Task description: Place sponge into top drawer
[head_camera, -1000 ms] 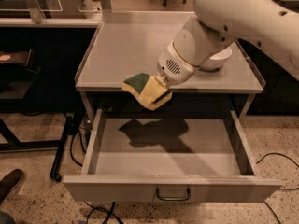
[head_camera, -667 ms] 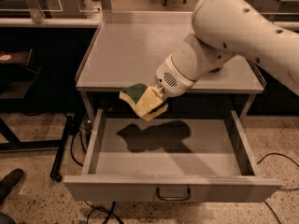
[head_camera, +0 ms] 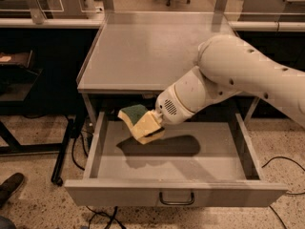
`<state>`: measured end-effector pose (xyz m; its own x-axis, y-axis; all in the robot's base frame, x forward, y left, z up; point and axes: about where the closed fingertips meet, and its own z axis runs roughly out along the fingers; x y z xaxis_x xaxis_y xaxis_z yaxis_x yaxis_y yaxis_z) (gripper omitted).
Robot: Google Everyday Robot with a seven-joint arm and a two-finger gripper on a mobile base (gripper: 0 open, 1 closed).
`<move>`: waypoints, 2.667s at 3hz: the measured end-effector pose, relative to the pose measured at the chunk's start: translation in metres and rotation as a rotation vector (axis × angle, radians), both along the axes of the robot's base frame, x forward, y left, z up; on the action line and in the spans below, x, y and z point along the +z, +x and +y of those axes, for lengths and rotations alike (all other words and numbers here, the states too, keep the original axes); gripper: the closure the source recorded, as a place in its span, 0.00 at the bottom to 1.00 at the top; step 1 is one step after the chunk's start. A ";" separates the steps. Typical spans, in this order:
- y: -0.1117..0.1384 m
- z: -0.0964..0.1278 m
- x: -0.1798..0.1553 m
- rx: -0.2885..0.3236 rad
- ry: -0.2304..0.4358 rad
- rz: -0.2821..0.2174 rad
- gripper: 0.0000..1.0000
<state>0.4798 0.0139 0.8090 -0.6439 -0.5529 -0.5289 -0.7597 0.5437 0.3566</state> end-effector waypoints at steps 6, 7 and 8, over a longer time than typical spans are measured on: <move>0.015 -0.002 -0.158 -0.339 0.050 0.111 1.00; 0.024 0.006 -0.185 -0.351 0.030 0.126 1.00; 0.031 0.007 -0.203 -0.359 0.017 0.137 1.00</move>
Offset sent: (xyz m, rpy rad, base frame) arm 0.0044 -0.0409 -0.1307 0.1522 0.1053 -0.3935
